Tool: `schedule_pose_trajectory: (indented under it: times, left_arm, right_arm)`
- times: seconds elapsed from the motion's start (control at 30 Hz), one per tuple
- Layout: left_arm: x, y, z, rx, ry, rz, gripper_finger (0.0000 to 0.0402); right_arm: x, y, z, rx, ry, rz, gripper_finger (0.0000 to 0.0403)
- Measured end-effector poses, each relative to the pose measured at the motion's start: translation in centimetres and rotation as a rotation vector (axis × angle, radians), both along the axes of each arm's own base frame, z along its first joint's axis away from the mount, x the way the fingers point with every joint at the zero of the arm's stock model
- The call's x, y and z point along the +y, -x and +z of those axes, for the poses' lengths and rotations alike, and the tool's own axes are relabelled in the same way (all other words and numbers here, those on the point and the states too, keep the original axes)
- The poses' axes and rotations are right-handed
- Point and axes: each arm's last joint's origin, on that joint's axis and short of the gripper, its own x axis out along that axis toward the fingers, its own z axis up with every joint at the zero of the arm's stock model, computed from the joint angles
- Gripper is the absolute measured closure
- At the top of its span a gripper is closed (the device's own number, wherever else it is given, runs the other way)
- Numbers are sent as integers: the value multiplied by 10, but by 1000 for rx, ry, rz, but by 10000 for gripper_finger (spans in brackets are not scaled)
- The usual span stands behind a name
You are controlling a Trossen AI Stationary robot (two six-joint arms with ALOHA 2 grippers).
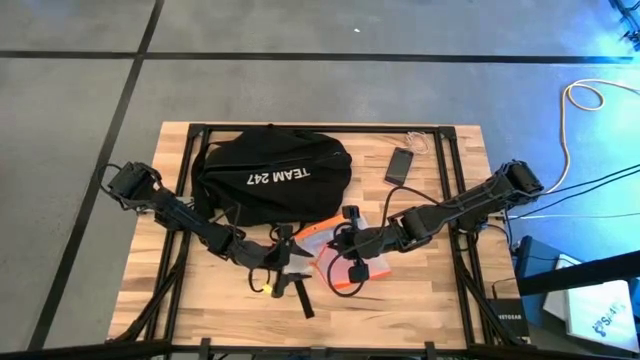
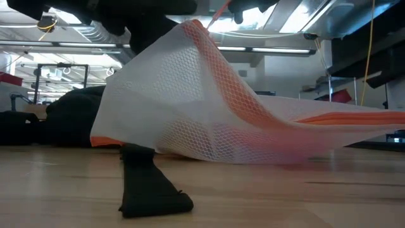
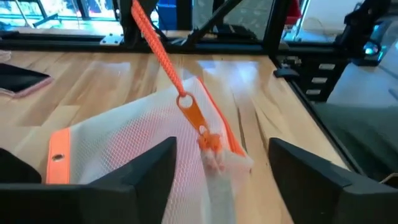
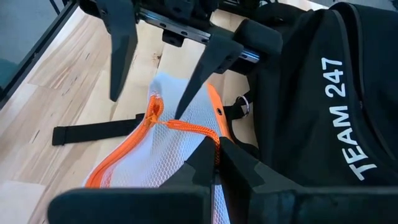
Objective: Unpack backpack
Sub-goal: Open the zipper pouch
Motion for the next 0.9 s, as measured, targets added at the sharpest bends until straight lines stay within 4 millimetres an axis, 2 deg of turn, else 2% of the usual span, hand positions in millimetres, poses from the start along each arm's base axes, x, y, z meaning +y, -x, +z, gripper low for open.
schedule_pose_trajectory:
  times: [0.23,0.6,0.7,0.9]
  left_arm:
    - [0,0,0,2,20,-16,263]
    - [0,-1,1,-3,20,-44,376]
    - [-1,0,1,-2,9,-63,395]
    - [-2,0,1,-7,-51,-91,399]
  right_arm:
    - [0,0,0,0,0,0,403]
    - [0,0,0,0,0,1,403]
    - [0,0,0,0,0,1,403]
    - [0,0,0,0,-1,2,403]
